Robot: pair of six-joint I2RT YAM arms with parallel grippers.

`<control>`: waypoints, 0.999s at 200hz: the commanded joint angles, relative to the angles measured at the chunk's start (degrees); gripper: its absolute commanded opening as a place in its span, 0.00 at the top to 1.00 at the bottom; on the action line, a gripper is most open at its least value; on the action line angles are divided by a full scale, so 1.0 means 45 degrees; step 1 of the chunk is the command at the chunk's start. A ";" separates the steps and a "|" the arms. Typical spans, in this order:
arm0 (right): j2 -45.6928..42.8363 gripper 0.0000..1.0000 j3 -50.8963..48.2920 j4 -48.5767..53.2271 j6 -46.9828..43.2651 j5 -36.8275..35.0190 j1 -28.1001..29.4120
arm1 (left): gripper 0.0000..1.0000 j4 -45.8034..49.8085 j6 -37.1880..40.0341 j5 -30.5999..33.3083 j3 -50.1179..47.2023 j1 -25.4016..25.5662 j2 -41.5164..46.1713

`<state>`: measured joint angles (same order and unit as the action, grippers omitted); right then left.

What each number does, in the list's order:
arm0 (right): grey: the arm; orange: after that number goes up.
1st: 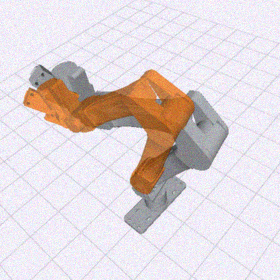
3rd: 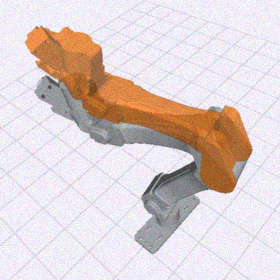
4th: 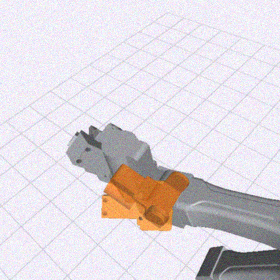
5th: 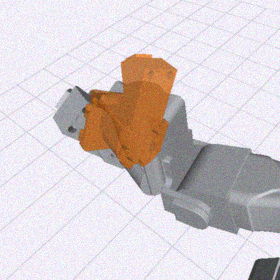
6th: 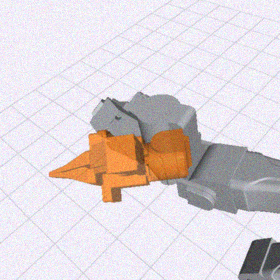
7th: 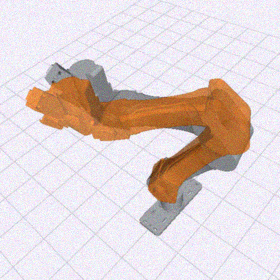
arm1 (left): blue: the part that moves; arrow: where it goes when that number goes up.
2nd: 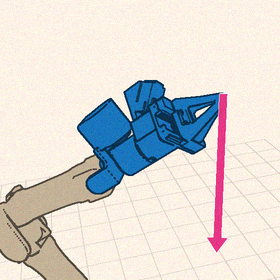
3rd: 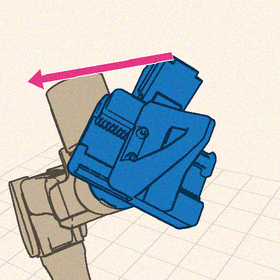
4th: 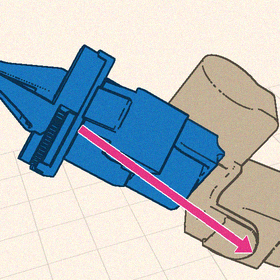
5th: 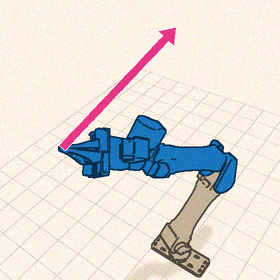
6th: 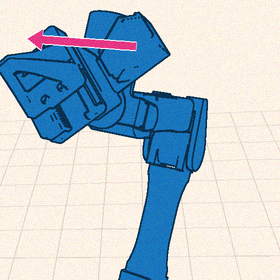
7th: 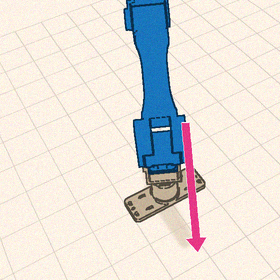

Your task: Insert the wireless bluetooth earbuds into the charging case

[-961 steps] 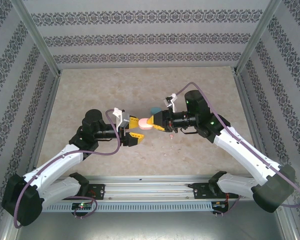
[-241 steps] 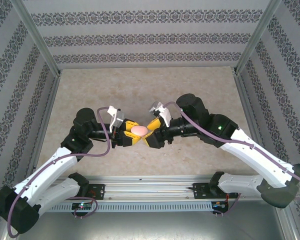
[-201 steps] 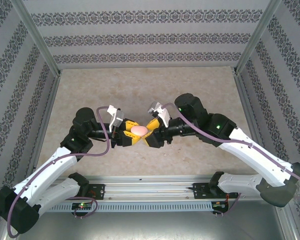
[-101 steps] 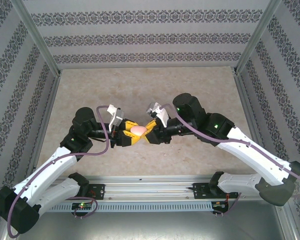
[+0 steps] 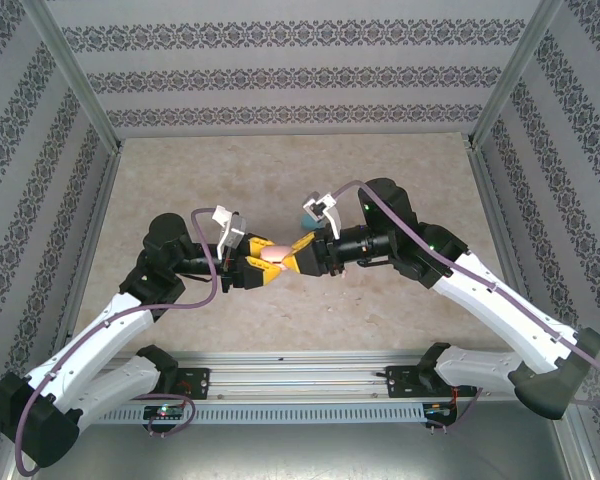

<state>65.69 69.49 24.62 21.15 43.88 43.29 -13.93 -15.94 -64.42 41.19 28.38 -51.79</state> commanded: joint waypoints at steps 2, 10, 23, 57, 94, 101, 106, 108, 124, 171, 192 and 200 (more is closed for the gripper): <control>0.0114 0.68 -0.0189 -0.2288 0.1296 -0.0802 -0.0380 | 0.93 -0.0263 0.0305 -0.1319 0.0344 0.0216 0.0141; 0.0099 0.66 -0.0208 -0.2252 0.1340 -0.1042 -0.0404 | 0.93 -0.0262 0.0304 -0.1324 0.0355 0.0219 0.0141; 0.0077 0.64 -0.0243 -0.2099 0.1388 -0.1494 -0.0473 | 0.93 -0.0251 0.0299 -0.1309 0.0369 0.0217 0.0142; 0.0017 0.61 -0.0437 -0.2266 0.1785 -0.2120 -0.0643 | 0.94 -0.0205 0.0295 -0.1301 0.0364 0.0217 0.0164; -0.0031 0.58 -0.0648 -0.2555 0.2221 -0.2707 -0.0717 | 0.94 -0.0214 0.0286 -0.1289 0.0291 0.0216 0.0199; -0.0061 0.57 -0.0710 -0.2636 0.2267 -0.2747 -0.0718 | 0.94 -0.0243 0.0286 -0.1284 0.0275 0.0217 0.0197; -0.0050 0.56 -0.0759 -0.2730 0.2311 -0.2780 -0.0714 | 0.94 -0.0261 0.0282 -0.1289 0.0261 0.0217 0.0183; -0.0048 0.56 -0.0767 -0.2744 0.2322 -0.2789 -0.0713 | 0.94 -0.0257 0.0296 -0.1289 0.0261 0.0216 0.0181; -0.0023 0.53 -0.0858 -0.2907 0.2448 -0.2835 -0.0731 | 0.94 -0.0282 0.0270 -0.1282 0.0261 0.0216 0.0176; 0.0128 0.47 -0.0878 -0.2991 0.2606 -0.2649 -0.0709 | 0.94 -0.0335 0.0286 -0.1188 0.0162 0.0226 0.0190; 0.0132 0.41 -0.0887 -0.3064 0.2610 -0.2370 -0.0670 | 0.94 -0.0303 0.0393 -0.0949 0.0064 0.0226 0.0229; 0.0093 0.40 -0.0893 -0.3094 0.2608 -0.2286 -0.0651 | 0.94 -0.0237 0.0483 -0.0818 0.0022 0.0217 0.0250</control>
<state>65.32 66.24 12.97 32.27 36.27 40.71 -13.06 -15.90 -64.29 41.28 28.12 -51.90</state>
